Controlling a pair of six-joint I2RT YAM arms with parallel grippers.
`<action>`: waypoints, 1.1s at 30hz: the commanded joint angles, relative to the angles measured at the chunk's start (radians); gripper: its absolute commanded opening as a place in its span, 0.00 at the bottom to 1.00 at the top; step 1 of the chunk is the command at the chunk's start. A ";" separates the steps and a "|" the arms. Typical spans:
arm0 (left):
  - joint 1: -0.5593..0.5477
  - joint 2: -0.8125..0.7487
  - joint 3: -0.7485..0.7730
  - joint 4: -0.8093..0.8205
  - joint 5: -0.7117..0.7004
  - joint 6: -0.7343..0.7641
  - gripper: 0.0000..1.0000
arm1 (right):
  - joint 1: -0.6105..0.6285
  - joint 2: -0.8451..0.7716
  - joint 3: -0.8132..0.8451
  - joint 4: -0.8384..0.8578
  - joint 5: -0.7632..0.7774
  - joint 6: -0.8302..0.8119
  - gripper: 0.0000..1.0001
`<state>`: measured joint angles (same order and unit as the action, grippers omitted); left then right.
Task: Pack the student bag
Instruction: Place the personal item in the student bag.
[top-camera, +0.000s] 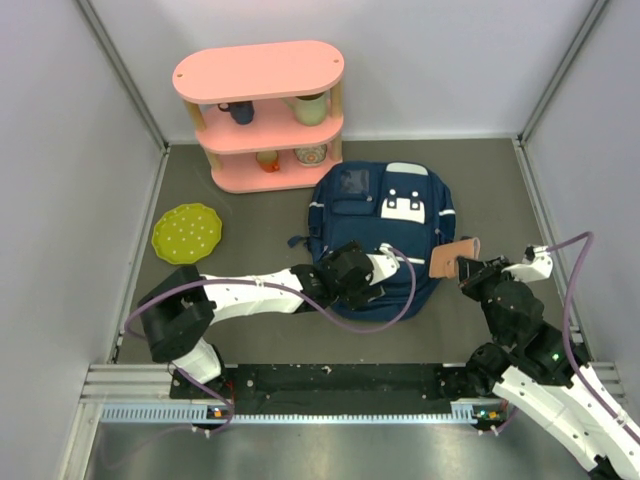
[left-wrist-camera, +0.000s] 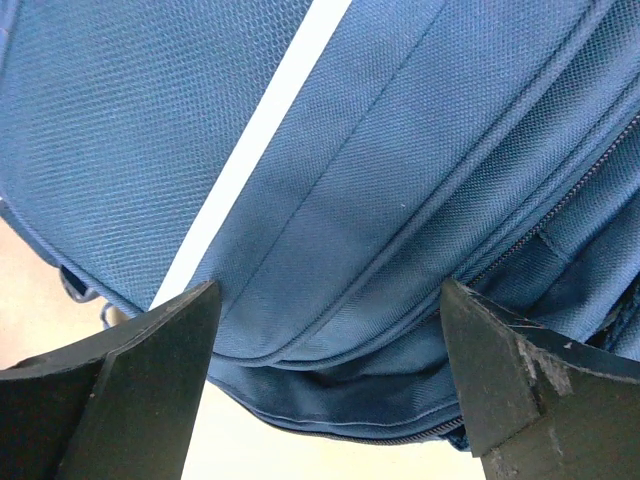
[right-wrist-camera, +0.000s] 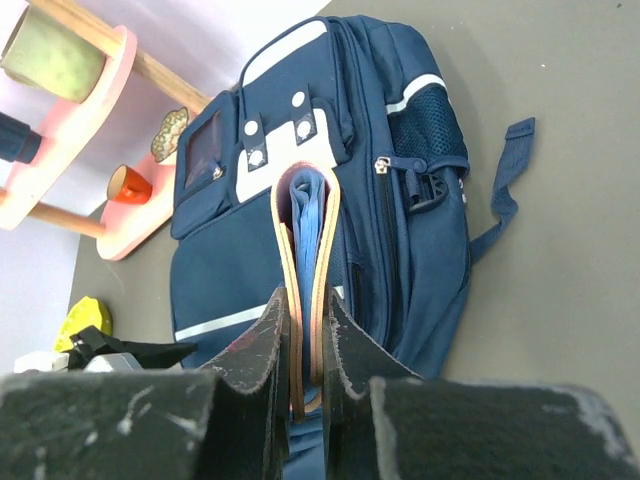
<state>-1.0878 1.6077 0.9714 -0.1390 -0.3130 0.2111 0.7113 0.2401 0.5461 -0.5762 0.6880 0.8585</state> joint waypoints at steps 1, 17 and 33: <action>0.008 0.000 0.032 0.163 -0.150 0.094 0.93 | 0.002 0.002 0.043 0.013 0.008 0.019 0.00; 0.016 -0.083 0.067 0.075 0.078 0.079 0.84 | 0.004 -0.002 0.012 0.012 -0.019 0.050 0.00; 0.063 -0.017 0.099 0.053 0.155 0.106 0.87 | 0.004 -0.018 0.000 0.010 -0.036 0.073 0.00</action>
<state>-1.0245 1.5379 1.0100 -0.0822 -0.1909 0.2905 0.7113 0.2356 0.5434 -0.5777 0.6559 0.9195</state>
